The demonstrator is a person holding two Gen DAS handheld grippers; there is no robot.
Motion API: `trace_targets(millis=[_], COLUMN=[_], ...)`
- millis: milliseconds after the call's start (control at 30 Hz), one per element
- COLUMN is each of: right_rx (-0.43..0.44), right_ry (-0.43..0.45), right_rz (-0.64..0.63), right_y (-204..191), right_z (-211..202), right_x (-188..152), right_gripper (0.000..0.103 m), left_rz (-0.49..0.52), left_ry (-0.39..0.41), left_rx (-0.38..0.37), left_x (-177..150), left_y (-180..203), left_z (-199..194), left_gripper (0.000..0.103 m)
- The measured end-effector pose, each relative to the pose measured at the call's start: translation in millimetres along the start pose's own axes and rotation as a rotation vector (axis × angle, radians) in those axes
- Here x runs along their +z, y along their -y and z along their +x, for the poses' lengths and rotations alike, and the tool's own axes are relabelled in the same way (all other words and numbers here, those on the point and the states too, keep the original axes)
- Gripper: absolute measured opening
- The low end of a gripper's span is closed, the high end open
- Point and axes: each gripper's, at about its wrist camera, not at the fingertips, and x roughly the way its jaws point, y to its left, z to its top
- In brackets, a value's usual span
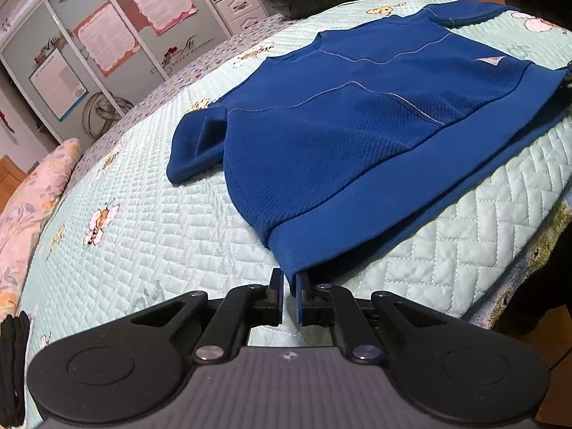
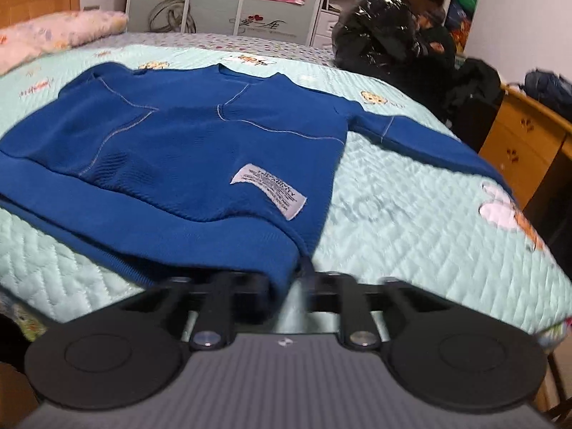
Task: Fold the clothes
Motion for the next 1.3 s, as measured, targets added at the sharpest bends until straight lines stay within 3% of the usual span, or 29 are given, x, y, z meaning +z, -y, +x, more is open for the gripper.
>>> trace_targets(millis=[267, 367, 433, 700, 767, 867, 967, 1033, 1100, 1167, 1300], right_rx=[-0.206, -0.242, -0.166, 0.040, 0.090, 0.136, 0.140, 0.134, 0.148, 0.208, 0.251], right_ry=[0.162, 0.063, -0.048, -0.109, -0.139, -0.166, -0.141, -0.075, 0.008, 0.072, 0.036], right_rz=[-0.262, -0.335, -0.299, 0.012, 0.102, 0.227, 0.323, 0.328, 0.322, 0.346, 0.343], right_y=[-14, -14, -8, 36, 50, 70, 78, 74, 65, 57, 44], right_z=[-59, -31, -5, -10, -13, -21, -33, -42, -50, -47, -27], right_x=[20, 5, -13, 2, 3, 4, 11, 26, 45, 60, 68], right_gripper=[0.007, 0.007, 0.008, 0.014, 0.028, 0.035, 0.036, 0.037, 0.046, 0.065, 0.069], left_rz=[0.026, 0.036, 0.039, 0.023, 0.011, -0.021, -0.054, -0.069, -0.067, -0.062, -0.057], left_ry=[-0.020, -0.062, -0.082, -0.113, -0.133, -0.165, -0.186, -0.193, -0.197, -0.202, -0.207], left_rx=[-0.028, -0.033, -0.041, -0.074, -0.092, -0.123, -0.152, -0.165, -0.165, -0.164, -0.159], left_x=[9, 4, 0, 3, 4, 5, 7, 7, 7, 6, 6], left_y=[9, 15, 17, 13, 11, 8, 5, 4, 5, 5, 4], left_z=[-12, -2, 2, 3, 2, 2, 3, 2, 1, 0, -2], left_gripper=[0.007, 0.007, 0.007, 0.007, 0.008, 0.011, 0.011, 0.011, 0.011, 0.011, 0.014])
